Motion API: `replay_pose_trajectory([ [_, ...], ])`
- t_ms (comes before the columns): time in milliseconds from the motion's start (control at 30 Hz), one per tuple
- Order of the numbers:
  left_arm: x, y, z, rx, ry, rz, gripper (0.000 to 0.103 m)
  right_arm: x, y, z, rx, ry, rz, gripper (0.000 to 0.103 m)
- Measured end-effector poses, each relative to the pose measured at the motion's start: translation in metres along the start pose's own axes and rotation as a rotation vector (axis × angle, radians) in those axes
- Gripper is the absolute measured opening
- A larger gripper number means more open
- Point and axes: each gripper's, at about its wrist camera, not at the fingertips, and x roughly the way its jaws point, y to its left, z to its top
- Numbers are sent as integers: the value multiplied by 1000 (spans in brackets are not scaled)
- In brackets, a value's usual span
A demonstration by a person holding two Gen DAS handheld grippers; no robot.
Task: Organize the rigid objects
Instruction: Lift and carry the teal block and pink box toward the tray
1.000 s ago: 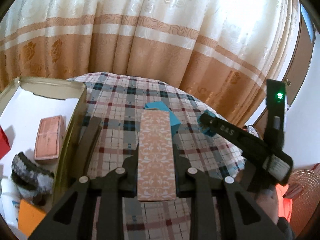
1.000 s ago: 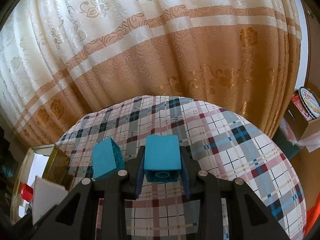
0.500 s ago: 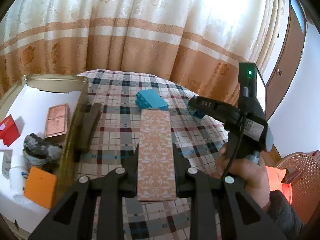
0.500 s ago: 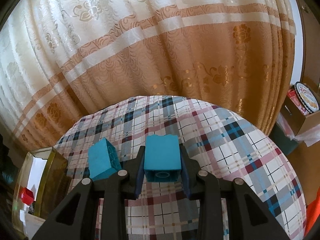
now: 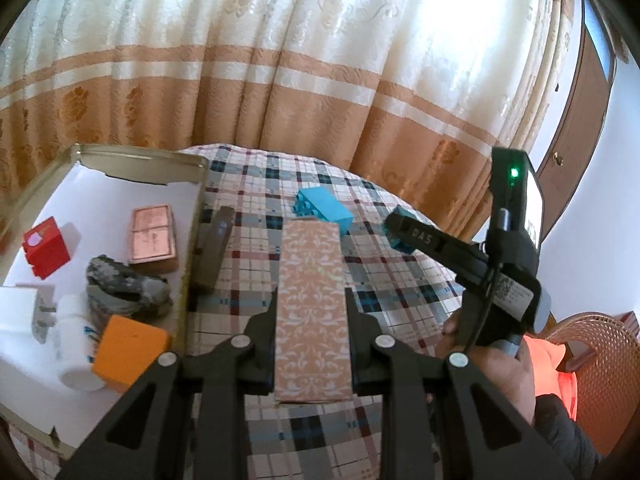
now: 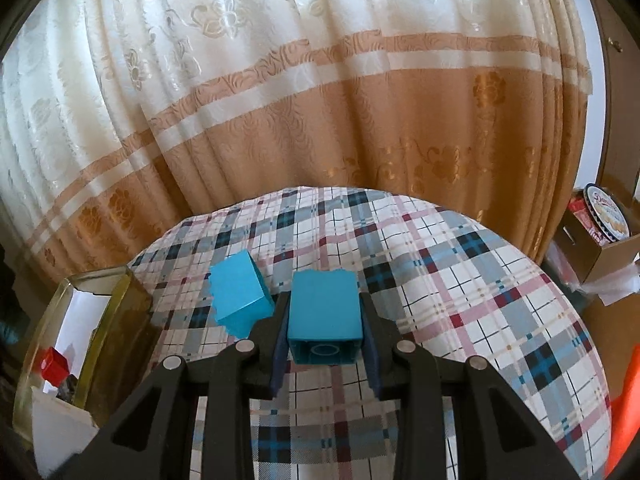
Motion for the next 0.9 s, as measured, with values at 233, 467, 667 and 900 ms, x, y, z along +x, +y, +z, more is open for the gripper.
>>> replay_pose_trajectory([
  [233,-17,15,8,-17,-32,13,24,-10,15,-13,-13,9,18,34],
  [467,-22,31,12,-39,-39,49,24,-21,34,-26,-18,23,66,34],
  [667,-31,37,15,-33,-58,64,24,-35,52,-35,-11,20,128,34],
  [900,-44,54,27,-57,-88,109,24,-48,85,-37,-36,20,217,34],
])
